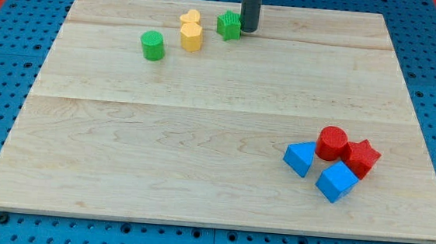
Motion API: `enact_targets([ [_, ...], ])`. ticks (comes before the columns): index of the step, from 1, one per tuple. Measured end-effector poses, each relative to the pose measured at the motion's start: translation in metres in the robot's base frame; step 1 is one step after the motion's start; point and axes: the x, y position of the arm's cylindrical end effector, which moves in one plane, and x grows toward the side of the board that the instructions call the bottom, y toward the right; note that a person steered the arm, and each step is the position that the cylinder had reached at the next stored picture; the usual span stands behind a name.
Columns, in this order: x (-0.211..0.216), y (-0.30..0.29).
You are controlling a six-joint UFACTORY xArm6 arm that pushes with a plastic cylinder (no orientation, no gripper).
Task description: Push the yellow blocks downwards
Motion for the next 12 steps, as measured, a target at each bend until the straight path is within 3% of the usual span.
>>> enact_targets([
  [1, 0.064, 0.021],
  [2, 0.127, -0.046],
  [3, 0.148, -0.149],
  [4, 0.108, -0.202],
  [5, 0.069, -0.202],
  [6, 0.006, -0.187],
  [7, -0.051, -0.134],
  [8, -0.042, -0.121],
  [9, 0.002, -0.122],
  [10, 0.016, -0.120],
  [11, -0.032, -0.107],
  [12, -0.019, -0.060],
])
